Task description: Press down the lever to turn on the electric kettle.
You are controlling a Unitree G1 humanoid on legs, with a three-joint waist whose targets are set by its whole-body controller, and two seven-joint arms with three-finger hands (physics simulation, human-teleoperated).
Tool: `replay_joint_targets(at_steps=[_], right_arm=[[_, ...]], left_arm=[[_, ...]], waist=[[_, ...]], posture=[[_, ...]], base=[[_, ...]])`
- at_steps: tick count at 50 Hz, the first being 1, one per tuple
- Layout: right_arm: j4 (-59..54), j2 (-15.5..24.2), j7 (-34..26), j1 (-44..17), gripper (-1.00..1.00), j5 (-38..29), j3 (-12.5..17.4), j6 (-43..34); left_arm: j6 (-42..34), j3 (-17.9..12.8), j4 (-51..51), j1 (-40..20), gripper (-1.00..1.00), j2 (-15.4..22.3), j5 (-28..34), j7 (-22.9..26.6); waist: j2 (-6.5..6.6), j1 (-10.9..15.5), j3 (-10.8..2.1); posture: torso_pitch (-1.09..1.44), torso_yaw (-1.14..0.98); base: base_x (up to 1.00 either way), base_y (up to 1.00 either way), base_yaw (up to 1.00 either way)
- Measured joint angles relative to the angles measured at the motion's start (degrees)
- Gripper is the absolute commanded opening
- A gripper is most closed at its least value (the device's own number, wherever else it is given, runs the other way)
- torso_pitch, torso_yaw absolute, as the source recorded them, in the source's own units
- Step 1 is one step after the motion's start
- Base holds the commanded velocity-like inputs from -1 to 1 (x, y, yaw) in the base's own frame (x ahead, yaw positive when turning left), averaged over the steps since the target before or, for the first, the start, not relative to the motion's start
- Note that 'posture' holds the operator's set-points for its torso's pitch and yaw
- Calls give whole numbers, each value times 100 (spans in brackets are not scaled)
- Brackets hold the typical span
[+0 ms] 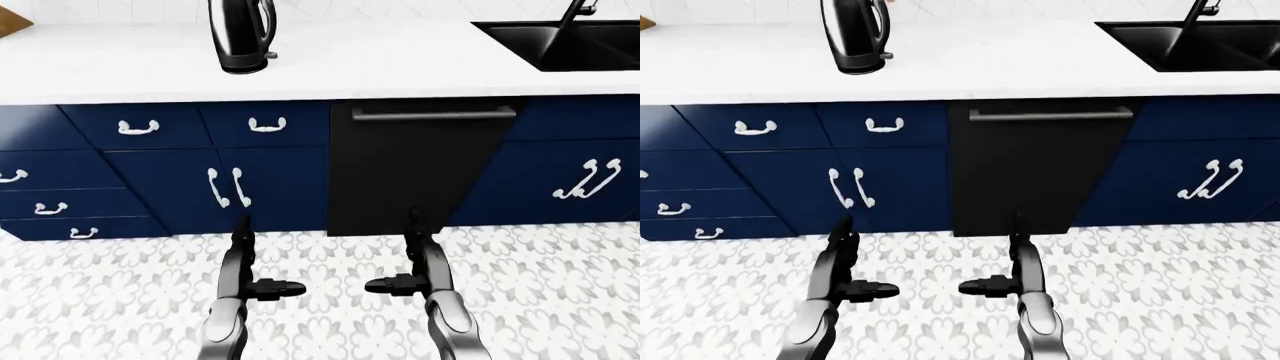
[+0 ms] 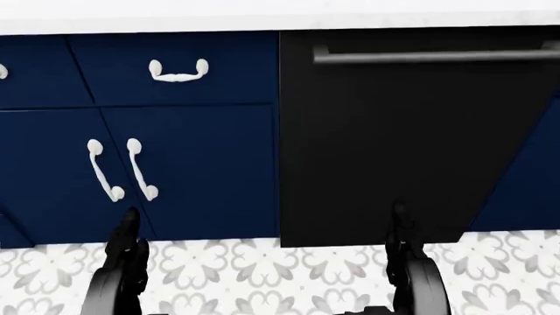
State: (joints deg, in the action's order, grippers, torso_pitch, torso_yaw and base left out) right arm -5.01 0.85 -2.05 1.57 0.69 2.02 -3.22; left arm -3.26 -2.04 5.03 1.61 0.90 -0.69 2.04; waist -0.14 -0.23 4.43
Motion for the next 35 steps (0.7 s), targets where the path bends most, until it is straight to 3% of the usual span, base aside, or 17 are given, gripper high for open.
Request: replay_joint_targets(at_steps=[1,3,5,8,14,24,31,35], right_arm=[[206,3,11,63,100,-6,-5,-16],[699,1,55,52,100,-42,-7,69],[834,-16,99,33,100,-103,-44,145],[863,-25,123,64,100,-194,-102,31],[976,-18,138,-16,100,-361,-190,-292],[1628,88,87,-194,100,-678,-78,-602],[2315,185,-9,-394,100,-937,190,-1040],[2610,192,-79,-450,100,-987,175,-1179]], left_arm=[[-4,0,-109,-12,100,12,-7,6],[106,-55,-391,-139,100,41,-14,-2],[207,-84,-434,-175,100,41,-18,-15],[172,-70,-357,-101,100,32,-21,-17],[58,-42,-400,-67,100,27,-4,-3],[-105,-107,-917,-171,100,60,15,-21],[-1018,-284,-2170,-268,100,139,-30,-81],[-1434,-502,-2881,-494,100,207,-124,-146]], waist=[[-20,3,-54],[-21,20,-335],[-57,28,-231],[-46,31,-325],[-21,46,-324],[-23,59,-424],[-44,38,-388],[-8,31,-418]], posture=[[0,0],[0,0],[0,0],[0,0],[0,0],[0,0],[0,0],[0,0]], base=[[0,0,0],[0,0,0],[0,0,0],[0,0,0],[0,0,0],[0,0,0],[0,0,0],[0,0,0]])
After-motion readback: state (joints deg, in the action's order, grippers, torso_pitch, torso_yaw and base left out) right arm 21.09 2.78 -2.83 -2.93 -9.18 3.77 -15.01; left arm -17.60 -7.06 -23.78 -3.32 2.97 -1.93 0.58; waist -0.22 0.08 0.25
